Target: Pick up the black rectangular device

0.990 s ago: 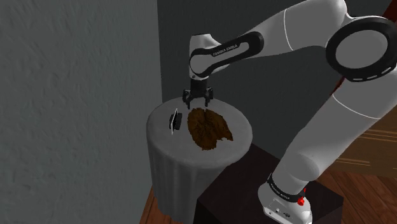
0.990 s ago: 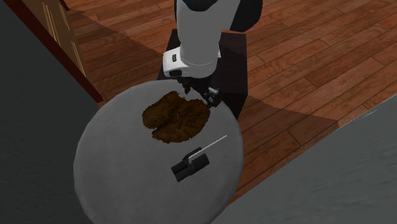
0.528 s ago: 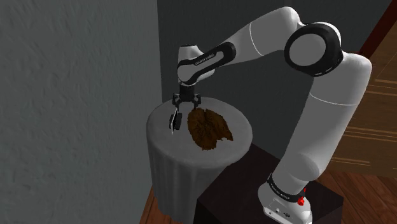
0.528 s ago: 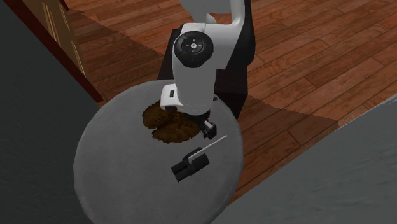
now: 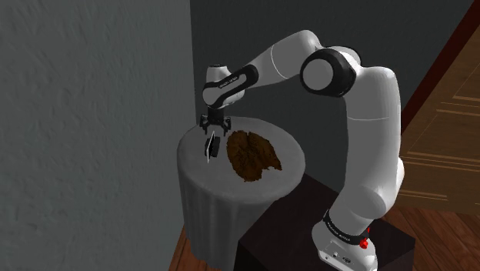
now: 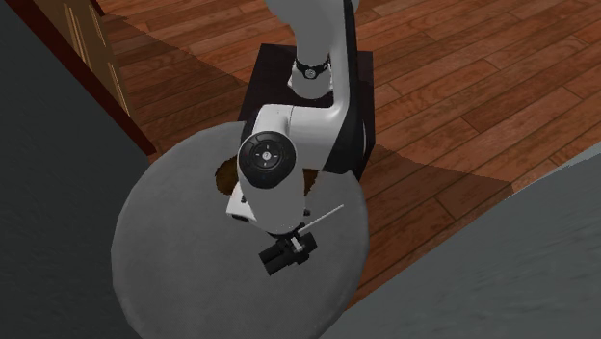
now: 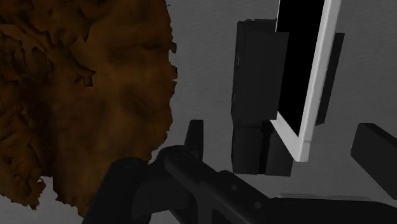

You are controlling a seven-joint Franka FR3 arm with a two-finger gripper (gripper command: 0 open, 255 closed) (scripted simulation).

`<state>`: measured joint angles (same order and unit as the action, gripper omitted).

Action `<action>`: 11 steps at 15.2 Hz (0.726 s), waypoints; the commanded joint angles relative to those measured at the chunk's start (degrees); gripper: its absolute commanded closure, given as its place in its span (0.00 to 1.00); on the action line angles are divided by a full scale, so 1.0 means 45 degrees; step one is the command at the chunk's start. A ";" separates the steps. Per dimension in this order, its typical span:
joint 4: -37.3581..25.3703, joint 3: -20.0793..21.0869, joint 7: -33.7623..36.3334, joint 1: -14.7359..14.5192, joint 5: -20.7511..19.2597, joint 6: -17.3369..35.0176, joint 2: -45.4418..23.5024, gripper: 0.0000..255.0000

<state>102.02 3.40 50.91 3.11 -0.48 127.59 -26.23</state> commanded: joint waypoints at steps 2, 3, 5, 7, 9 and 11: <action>-0.0848 -0.0106 0.0380 -0.0022 0.0057 0.0142 -0.0910 0.00; -0.0818 -0.0109 0.0380 -0.0024 0.0053 0.0269 -0.1007 0.00; -0.0762 -0.0115 0.0381 -0.0029 0.0045 0.0523 -0.1204 0.00; -0.0722 -0.0121 0.0381 -0.0034 0.0036 0.0770 -0.1411 0.00; -0.0702 -0.0126 0.0382 -0.0038 0.0030 0.0960 -0.1582 0.00; -0.0759 -0.0127 0.0378 -0.0036 0.0029 0.0926 -0.1604 1.00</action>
<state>98.65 2.82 52.61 2.95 -0.35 131.67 -33.34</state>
